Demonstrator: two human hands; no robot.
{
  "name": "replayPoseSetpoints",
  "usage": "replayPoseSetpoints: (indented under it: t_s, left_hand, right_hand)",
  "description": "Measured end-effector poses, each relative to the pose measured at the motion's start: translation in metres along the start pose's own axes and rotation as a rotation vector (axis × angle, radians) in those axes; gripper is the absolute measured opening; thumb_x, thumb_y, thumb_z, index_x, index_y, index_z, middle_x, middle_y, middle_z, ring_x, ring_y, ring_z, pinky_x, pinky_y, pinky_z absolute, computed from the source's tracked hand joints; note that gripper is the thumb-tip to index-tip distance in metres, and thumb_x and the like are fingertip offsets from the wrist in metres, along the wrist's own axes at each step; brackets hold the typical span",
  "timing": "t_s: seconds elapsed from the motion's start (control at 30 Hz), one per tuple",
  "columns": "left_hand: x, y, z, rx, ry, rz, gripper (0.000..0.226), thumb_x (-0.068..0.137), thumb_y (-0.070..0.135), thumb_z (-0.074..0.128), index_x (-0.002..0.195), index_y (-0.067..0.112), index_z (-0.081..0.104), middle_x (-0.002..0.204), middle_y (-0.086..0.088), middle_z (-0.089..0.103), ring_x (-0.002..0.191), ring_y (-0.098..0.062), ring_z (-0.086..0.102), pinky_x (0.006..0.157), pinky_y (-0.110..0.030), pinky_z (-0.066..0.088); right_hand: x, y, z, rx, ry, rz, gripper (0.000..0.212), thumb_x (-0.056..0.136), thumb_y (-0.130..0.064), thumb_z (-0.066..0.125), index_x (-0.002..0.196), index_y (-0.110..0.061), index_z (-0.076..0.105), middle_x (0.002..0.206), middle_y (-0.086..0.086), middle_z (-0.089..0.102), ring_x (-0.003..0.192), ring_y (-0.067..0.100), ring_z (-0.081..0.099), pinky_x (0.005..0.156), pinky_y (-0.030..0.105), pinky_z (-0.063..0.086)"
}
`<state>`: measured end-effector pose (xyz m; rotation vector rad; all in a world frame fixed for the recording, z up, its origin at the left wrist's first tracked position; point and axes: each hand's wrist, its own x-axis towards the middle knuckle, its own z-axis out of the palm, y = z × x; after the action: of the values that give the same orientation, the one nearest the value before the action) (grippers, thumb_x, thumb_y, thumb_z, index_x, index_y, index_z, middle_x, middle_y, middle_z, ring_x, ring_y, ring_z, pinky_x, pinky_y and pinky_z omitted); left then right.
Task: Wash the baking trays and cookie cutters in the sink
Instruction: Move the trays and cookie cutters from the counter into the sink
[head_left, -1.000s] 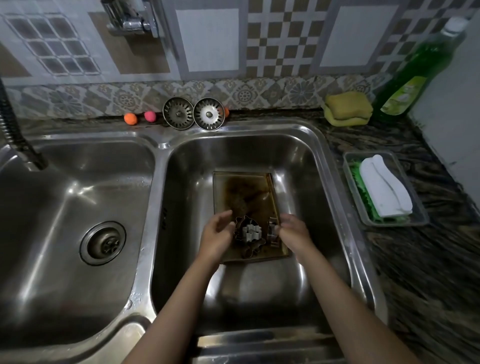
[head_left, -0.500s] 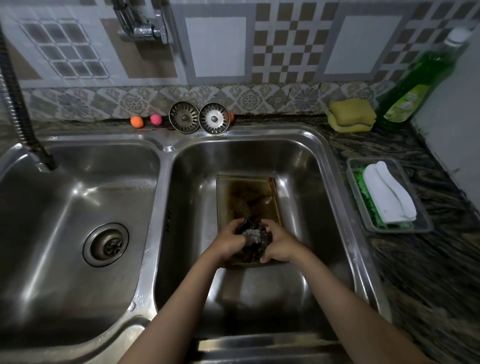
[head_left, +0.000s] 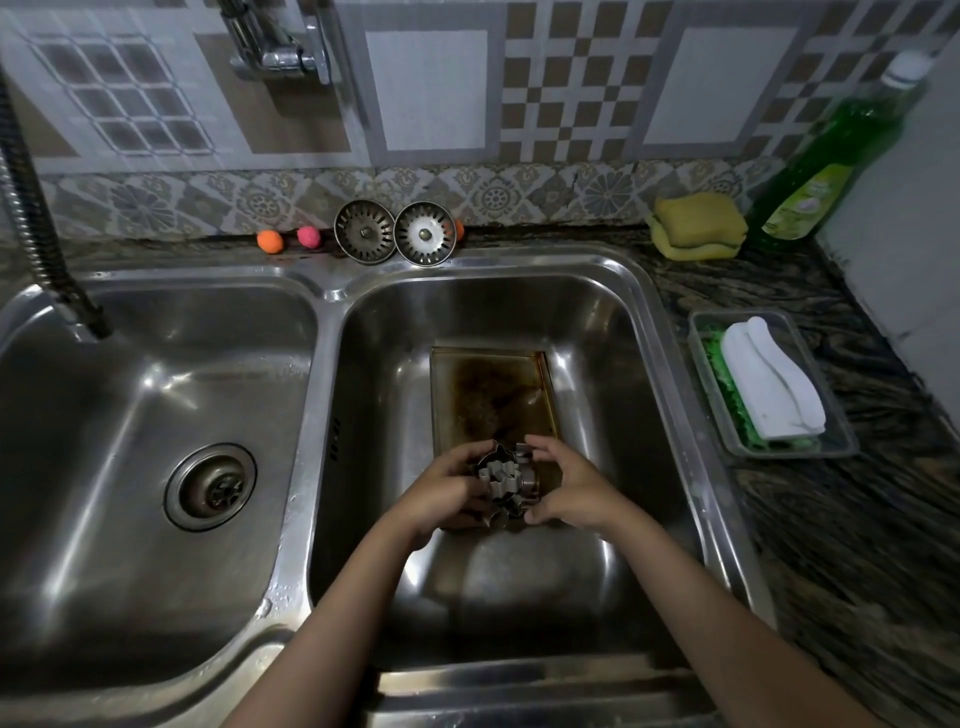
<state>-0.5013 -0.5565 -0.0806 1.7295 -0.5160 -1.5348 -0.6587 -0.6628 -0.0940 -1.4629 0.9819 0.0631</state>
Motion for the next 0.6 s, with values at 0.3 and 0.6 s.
replayPoseSetpoints:
  t_s: [0.3,0.6]
  left_hand:
    - [-0.036,-0.026,-0.001,0.11,-0.124,-0.028,0.055,0.087,0.003,0.054,0.132,0.032,0.048,0.123,0.0,0.054,0.103,-0.022,0.061,0.08,-0.033,0.054]
    - [-0.043,-0.018,0.006,0.372,-0.187,-0.167,0.044,0.093,0.007,0.045,0.127,0.035,0.047,0.097,0.014,0.058,0.078,-0.003,0.057,0.054,-0.015,0.044]
  right_hand:
    - [-0.037,0.024,0.007,-0.035,-0.166,0.103,0.096,0.064,0.0,0.08,0.142,-0.031,0.033,0.133,-0.007,0.043,0.124,0.024,0.048,0.097,0.04,0.049]
    - [-0.044,0.016,0.012,-0.161,-0.248,0.211,0.084,0.071,-0.005,0.079,0.141,-0.02,0.036,0.138,0.0,0.048,0.117,0.019,0.054,0.079,0.027,0.053]
